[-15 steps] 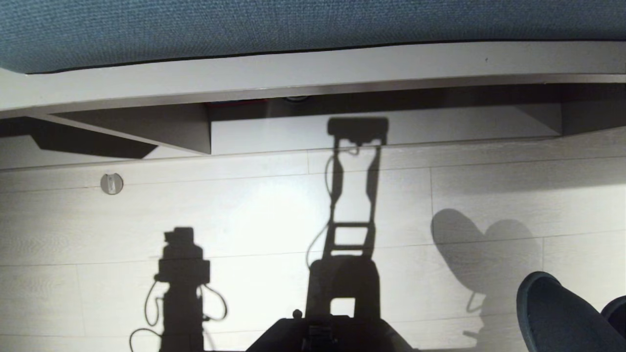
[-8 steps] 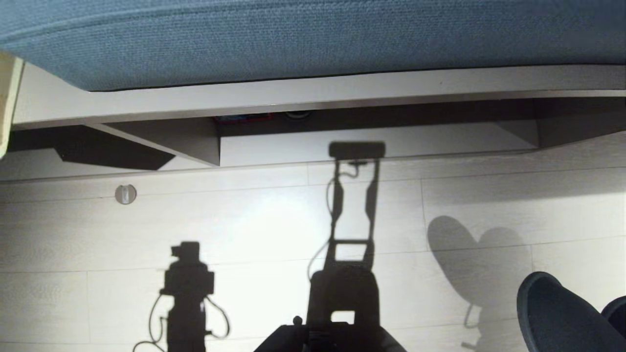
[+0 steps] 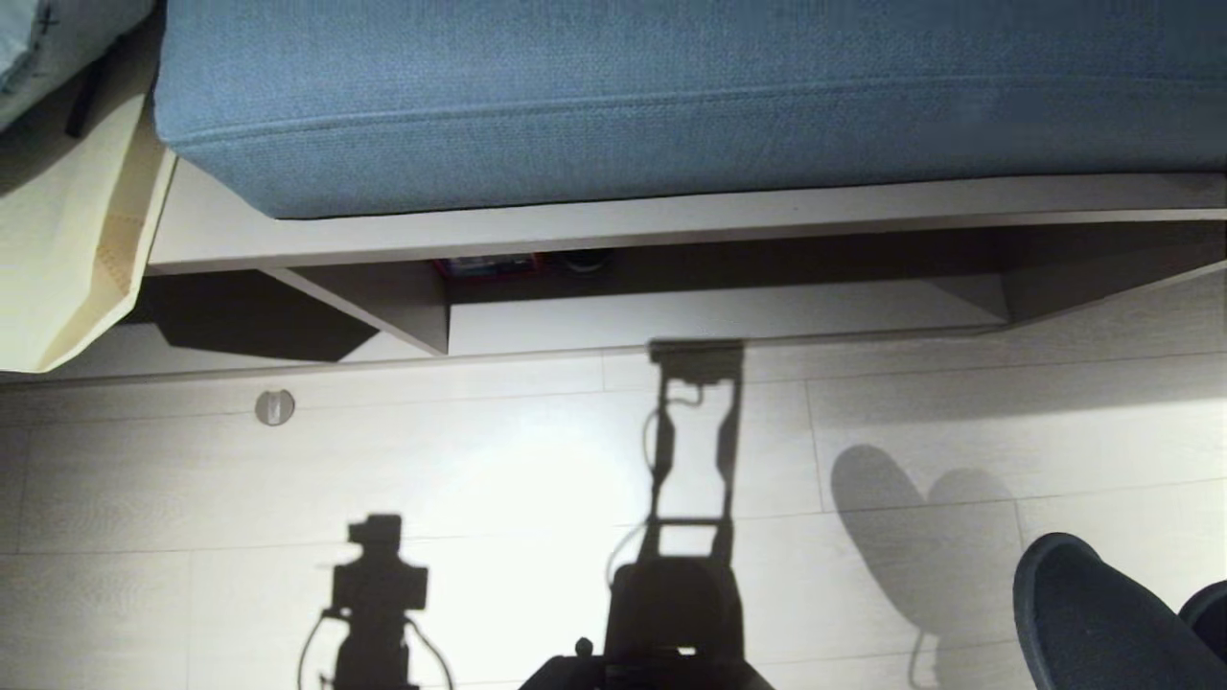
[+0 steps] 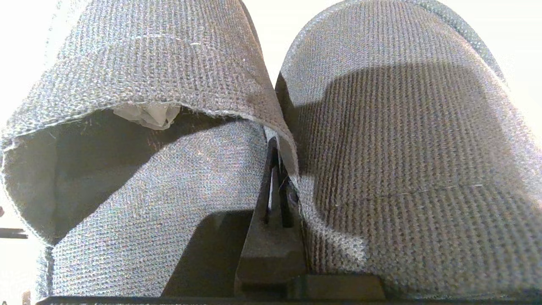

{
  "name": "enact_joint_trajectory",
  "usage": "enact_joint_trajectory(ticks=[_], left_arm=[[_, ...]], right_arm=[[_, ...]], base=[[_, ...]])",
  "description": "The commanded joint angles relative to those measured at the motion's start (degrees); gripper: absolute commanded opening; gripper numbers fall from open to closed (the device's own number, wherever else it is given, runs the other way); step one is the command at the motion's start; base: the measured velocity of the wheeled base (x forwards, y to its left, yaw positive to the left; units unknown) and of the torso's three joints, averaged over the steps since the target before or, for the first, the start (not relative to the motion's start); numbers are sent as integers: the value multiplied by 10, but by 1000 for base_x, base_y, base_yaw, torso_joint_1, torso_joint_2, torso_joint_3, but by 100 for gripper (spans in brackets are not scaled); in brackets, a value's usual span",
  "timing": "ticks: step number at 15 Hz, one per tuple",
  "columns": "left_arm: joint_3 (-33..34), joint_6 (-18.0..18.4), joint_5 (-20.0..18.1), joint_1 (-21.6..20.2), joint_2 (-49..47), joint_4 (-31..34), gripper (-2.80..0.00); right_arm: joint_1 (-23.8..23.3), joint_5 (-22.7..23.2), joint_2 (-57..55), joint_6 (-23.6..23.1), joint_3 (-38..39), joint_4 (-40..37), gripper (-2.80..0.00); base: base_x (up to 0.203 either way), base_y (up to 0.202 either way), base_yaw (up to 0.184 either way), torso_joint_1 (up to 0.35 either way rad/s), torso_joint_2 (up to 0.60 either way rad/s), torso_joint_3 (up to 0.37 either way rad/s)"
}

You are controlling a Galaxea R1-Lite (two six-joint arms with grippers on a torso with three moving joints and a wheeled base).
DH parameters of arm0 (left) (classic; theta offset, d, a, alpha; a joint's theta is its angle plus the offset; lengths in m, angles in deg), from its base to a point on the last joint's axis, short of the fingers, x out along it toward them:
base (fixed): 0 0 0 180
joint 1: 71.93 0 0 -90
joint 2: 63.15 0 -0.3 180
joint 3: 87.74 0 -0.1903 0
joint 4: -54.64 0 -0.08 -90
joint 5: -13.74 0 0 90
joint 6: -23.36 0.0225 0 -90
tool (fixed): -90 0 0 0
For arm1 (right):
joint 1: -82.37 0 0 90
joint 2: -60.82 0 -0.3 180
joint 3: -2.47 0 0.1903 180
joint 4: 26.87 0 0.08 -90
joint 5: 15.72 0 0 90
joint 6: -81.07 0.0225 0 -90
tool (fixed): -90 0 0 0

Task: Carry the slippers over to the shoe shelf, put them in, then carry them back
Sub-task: Place the slippers on the floor

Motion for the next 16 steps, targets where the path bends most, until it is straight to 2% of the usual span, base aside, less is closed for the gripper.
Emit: enact_joint_trajectory(ticks=[1, 16], left_arm=[[0, 0, 0, 0, -1, 0, -280], [0, 0, 0, 0, -1, 0, -280]], right_arm=[[0, 0, -2, 0, 1, 0, -280], [0, 0, -2, 0, 1, 0, -280]], base=[[0, 0, 0, 6, 2, 198], [0, 0, 0, 1, 2, 204]])
